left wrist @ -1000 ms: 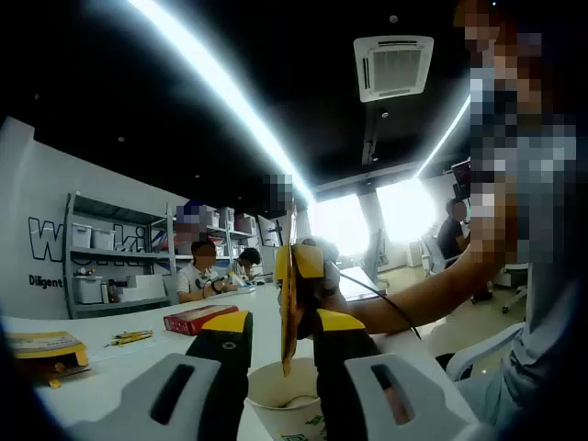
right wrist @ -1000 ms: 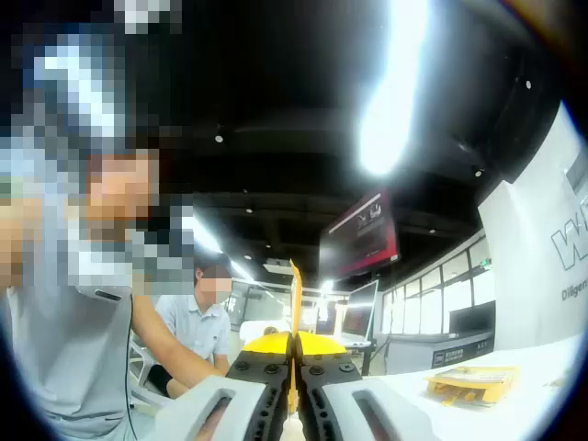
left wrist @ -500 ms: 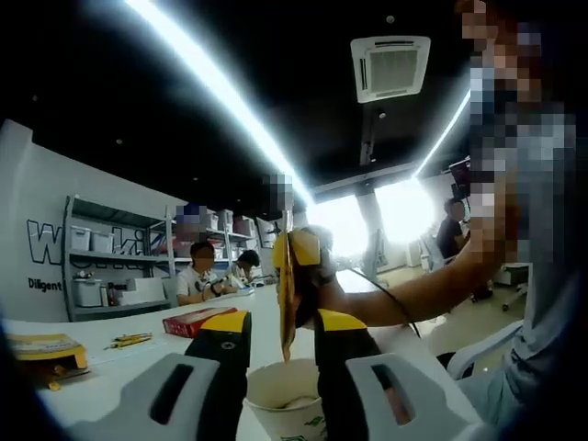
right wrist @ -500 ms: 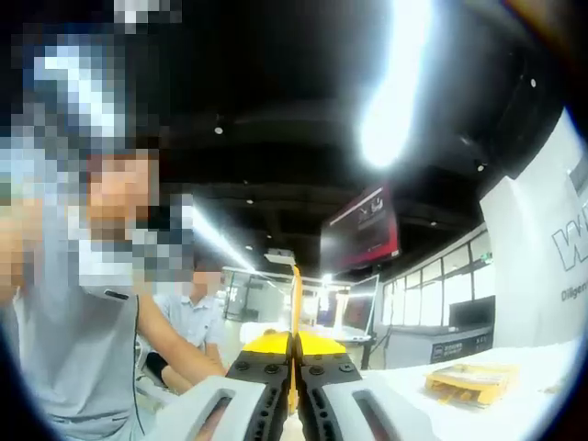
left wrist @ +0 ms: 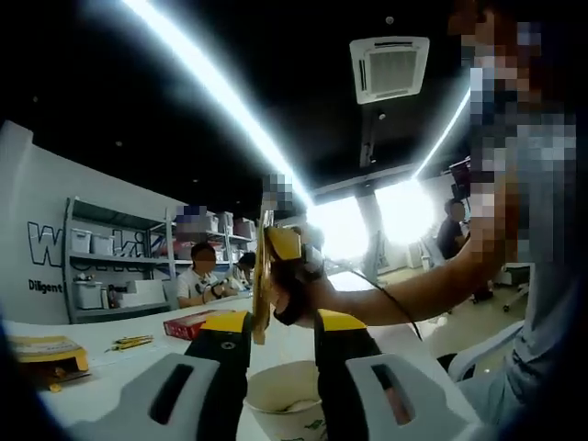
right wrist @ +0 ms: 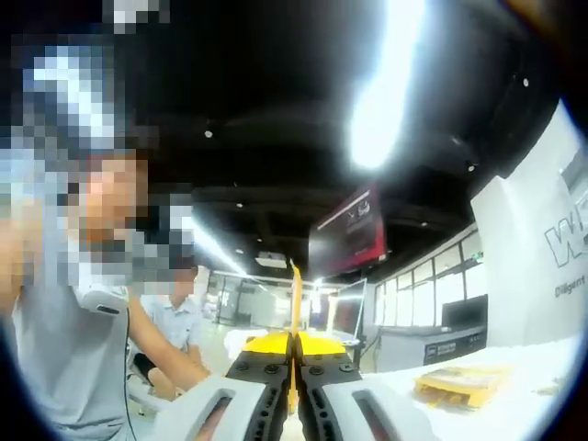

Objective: Tear open the coffee pouch, take out the coffee, and pour the coffee from the pouch into the cup

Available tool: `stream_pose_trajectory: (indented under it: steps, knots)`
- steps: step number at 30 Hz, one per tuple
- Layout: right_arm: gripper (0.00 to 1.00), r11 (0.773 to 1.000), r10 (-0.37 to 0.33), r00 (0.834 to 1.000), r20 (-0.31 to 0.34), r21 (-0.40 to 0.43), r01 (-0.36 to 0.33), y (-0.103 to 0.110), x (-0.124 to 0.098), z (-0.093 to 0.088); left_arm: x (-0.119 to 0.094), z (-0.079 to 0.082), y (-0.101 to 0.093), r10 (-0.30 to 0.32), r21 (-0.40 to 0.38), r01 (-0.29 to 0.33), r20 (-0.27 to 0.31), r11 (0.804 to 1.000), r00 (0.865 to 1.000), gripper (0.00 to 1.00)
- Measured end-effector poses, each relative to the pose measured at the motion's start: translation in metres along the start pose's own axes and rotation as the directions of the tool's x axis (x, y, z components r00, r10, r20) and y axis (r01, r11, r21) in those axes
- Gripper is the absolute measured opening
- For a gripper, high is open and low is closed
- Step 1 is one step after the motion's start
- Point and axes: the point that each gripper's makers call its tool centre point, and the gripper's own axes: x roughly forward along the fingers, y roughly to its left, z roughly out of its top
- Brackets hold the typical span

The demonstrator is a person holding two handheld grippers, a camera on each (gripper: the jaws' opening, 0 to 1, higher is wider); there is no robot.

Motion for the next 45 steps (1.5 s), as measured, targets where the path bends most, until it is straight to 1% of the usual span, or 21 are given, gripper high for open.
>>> stream_pose_trajectory:
  steps: [6,10,15,19,20,22,23,26,27,31,33,36,37,38,39,40,41,42,43,44,45]
  knots:
    - [0.02,1.000,0.000,1.000,0.005,0.026,-0.001,-0.018,-0.006,0.001,0.001,0.000,-0.009,0.001,0.012,-0.001,-0.006,1.000,1.000,0.29]
    - [0.02,0.999,-0.023,1.000,0.007,0.023,0.023,-0.029,-0.007,0.000,0.001,0.000,-0.011,0.001,0.012,-0.001,-0.008,1.000,1.000,0.29]
    - [0.02,0.995,-0.098,0.995,0.036,0.018,0.097,-0.065,-0.021,0.001,0.001,-0.001,-0.011,0.007,0.013,-0.007,-0.009,1.000,1.000,0.29]
    - [0.02,0.982,-0.190,0.980,0.053,0.006,0.190,-0.107,-0.038,0.004,0.001,0.000,-0.011,0.005,0.013,-0.005,-0.007,1.000,1.000,0.29]
    - [0.02,0.974,-0.227,0.971,0.070,0.005,0.227,-0.123,-0.045,0.006,0.001,0.000,-0.011,0.006,0.013,-0.006,-0.007,1.000,1.000,0.29]
    - [0.02,0.968,-0.250,0.964,0.086,0.011,0.250,-0.134,-0.050,0.007,0.001,0.000,-0.011,0.005,0.015,-0.005,-0.006,1.000,1.000,0.28]
    - [0.02,0.957,-0.289,0.953,0.086,0.000,0.290,-0.149,-0.056,0.005,0.002,0.000,-0.011,0.005,0.014,-0.005,-0.007,1.000,1.000,0.28]
    - [0.02,0.941,-0.337,0.937,0.092,0.004,0.338,-0.176,-0.066,0.002,0.002,0.001,-0.013,0.004,0.026,-0.004,-0.007,1.000,1.000,0.28]
    - [0.02,0.939,-0.344,0.933,0.102,0.009,0.345,-0.180,-0.067,0.001,0.002,0.001,-0.013,0.003,0.026,-0.002,-0.008,1.000,1.000,0.28]
    - [0.02,0.916,-0.399,0.905,0.148,0.026,0.400,-0.208,-0.077,0.002,0.003,0.000,-0.013,-0.001,0.023,0.001,-0.010,1.000,1.000,0.28]
    - [0.02,0.901,-0.432,0.888,0.155,0.031,0.433,-0.226,-0.082,0.000,0.003,-0.001,-0.012,0.002,0.022,-0.002,-0.012,1.000,1.000,0.27]
    - [0.02,0.883,-0.468,0.868,0.168,0.045,0.467,-0.242,-0.086,-0.003,0.003,-0.002,-0.010,0.005,0.017,-0.005,-0.012,1.000,1.000,0.27]
    - [0.02,0.871,-0.489,0.853,0.183,0.059,0.487,-0.251,-0.089,-0.003,0.003,-0.002,-0.008,0.006,0.013,-0.006,-0.011,1.000,1.000,0.27]
    - [0.02,0.867,-0.496,0.848,0.188,0.064,0.494,-0.254,-0.090,-0.003,0.003,-0.002,-0.008,0.006,0.009,-0.006,-0.011,1.000,1.000,0.27]
    - [0.02,0.845,-0.534,0.821,0.203,0.082,0.529,-0.260,-0.088,-0.007,0.003,-0.002,-0.006,0.010,0.004,-0.010,-0.009,1.000,1.000,0.27]
    - [0.02,0.829,-0.558,0.802,0.213,0.094,0.552,-0.266,-0.090,-0.008,0.003,-0.002,-0.005,0.012,0.003,-0.012,-0.009,1.000,1.000,0.27]
    - [0.02,0.805,-0.590,0.775,0.226,0.104,0.584,-0.269,-0.088,-0.011,0.004,-0.003,-0.004,0.013,-0.002,-0.013,-0.011,1.000,1.000,0.27]
    - [0.02,0.791,-0.610,0.758,0.229,0.112,0.602,-0.275,-0.090,-0.014,0.004,-0.004,-0.003,0.015,-0.002,-0.015,-0.015,1.000,1.000,0.27]
    - [0.02,0.767,-0.639,0.734,0.229,0.117,0.631,-0.283,-0.093,-0.018,0.004,-0.004,-0.003,0.016,-0.001,-0.016,-0.016,1.000,1.000,0.27]
    - [0.02,0.737,-0.673,0.705,0.225,0.126,0.664,-0.291,-0.097,-0.022,0.005,-0.005,-0.003,0.015,0.001,-0.015,-0.020,1.000,1.000,0.27]
    - [0.02,0.725,-0.686,0.691,0.226,0.134,0.676,-0.296,-0.098,-0.024,0.006,-0.006,-0.003,0.013,0.005,-0.013,-0.023,1.000,1.000,0.27]
